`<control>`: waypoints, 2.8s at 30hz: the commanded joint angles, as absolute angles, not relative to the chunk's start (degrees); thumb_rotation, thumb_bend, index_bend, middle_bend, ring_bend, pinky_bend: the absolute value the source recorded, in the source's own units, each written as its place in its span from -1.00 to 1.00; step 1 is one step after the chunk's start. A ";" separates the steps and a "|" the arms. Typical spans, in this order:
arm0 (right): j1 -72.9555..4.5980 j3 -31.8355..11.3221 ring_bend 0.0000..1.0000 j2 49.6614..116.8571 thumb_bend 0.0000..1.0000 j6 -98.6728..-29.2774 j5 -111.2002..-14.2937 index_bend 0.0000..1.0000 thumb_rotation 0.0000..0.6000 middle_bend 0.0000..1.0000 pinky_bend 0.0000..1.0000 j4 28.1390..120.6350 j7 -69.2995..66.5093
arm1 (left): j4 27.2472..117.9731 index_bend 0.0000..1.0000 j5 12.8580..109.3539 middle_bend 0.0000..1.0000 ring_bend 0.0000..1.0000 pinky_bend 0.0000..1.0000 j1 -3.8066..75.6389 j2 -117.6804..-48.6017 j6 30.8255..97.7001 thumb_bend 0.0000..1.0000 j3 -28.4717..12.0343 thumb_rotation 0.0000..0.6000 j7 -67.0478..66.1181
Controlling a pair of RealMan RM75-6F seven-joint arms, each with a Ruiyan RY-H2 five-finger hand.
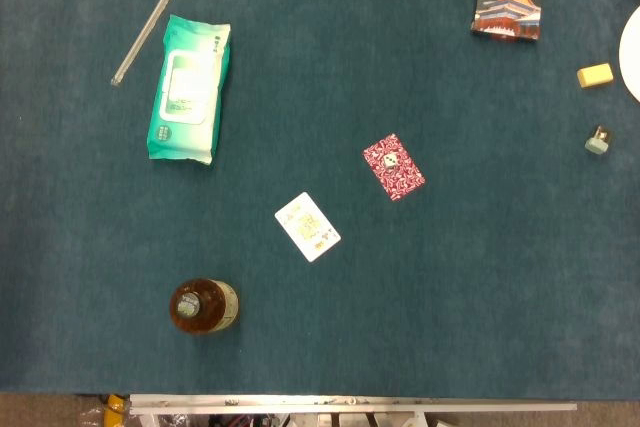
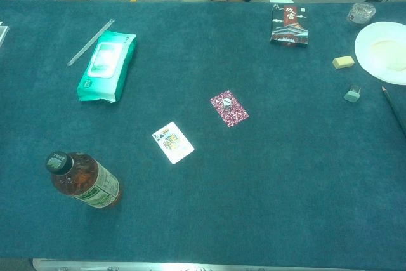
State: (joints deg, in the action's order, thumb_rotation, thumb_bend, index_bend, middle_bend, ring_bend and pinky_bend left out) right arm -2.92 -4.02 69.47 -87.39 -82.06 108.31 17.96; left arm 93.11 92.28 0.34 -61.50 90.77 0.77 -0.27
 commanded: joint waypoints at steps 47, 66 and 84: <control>-35.84 -12.05 -1.00 91.17 -0.53 -57.23 -56.70 -0.04 1.00 -0.58 -1.00 97.51 31.32 | 92.63 -0.44 94.50 -0.57 -0.74 -0.81 -1.88 -61.15 93.98 -0.47 2.18 1.00 1.11; -43.72 -10.51 -1.00 102.57 -0.54 -56.10 -46.55 -0.04 1.00 -0.58 -1.00 84.82 39.61 | 91.55 -0.44 93.97 -0.57 -0.74 -0.81 -2.18 -61.33 94.01 -0.47 1.98 1.00 2.54; -45.75 -10.15 -1.00 105.11 -0.54 -56.57 -44.19 -0.04 1.00 -0.58 -1.00 81.02 40.56 | 90.44 -0.44 93.28 -0.57 -0.74 -0.81 -2.07 -61.72 93.51 -0.47 1.66 1.00 3.49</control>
